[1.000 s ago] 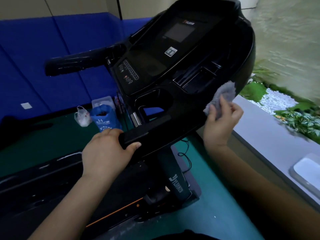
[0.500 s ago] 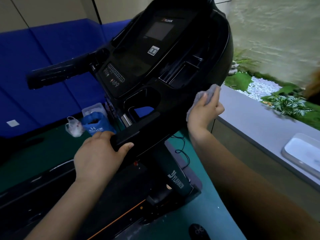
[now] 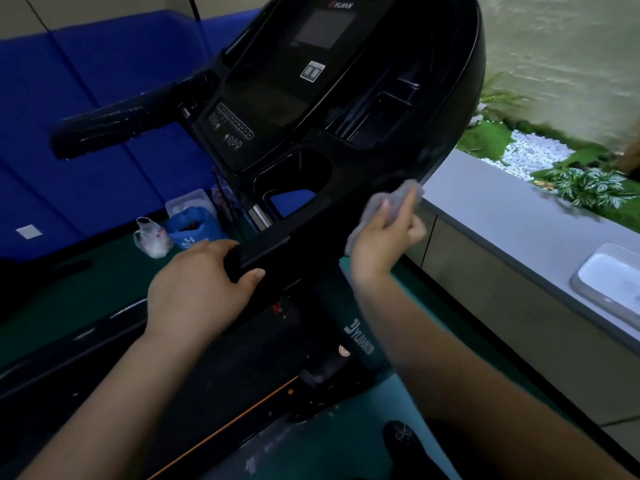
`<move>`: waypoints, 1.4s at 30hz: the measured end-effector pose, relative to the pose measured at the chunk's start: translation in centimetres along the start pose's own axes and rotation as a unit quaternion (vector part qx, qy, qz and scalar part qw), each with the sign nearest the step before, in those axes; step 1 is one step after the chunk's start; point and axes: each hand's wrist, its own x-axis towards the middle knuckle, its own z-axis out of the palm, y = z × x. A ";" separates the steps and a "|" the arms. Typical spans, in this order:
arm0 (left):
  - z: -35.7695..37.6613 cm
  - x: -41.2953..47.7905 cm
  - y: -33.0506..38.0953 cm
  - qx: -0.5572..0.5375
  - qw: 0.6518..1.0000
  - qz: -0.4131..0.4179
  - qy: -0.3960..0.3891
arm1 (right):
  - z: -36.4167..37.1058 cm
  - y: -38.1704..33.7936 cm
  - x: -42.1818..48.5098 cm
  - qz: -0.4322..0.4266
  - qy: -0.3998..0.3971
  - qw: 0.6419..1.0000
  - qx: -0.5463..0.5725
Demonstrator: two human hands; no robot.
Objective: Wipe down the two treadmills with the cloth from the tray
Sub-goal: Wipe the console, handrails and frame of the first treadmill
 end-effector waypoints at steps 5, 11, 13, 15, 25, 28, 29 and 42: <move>0.2 0.2 0.0 -0.003 1.000 0.002 -0.003 | 1.1 0.8 -3.0 0.083 0.026 0.993 -0.076; 0.3 0.2 0.2 -0.014 1.000 -0.003 0.011 | 0.3 3.2 -15.2 0.122 -0.125 0.974 -0.142; 0.4 0.1 0.1 -0.021 1.000 -0.003 0.014 | -0.3 2.9 -15.1 0.120 -0.154 0.972 -0.127; 0.4 0.1 0.0 -0.023 1.000 -0.005 0.015 | -0.4 2.3 -12.7 0.103 -0.129 0.979 -0.123; 0.2 0.2 0.1 -0.025 1.000 -0.010 0.014 | -0.6 1.7 -12.6 0.116 -0.096 0.979 -0.135; 0.1 0.2 0.0 -0.029 1.000 0.002 0.008 | -1.3 2.6 -17.6 0.129 -0.195 0.964 -0.130; 0.0 0.2 0.0 -0.031 0.999 0.006 0.006 | -1.4 2.9 -18.0 0.142 -0.216 0.959 -0.117; -0.1 -0.1 0.0 -0.047 0.999 -0.002 0.013 | -1.6 -1.1 -4.5 -0.189 -0.139 0.964 -0.121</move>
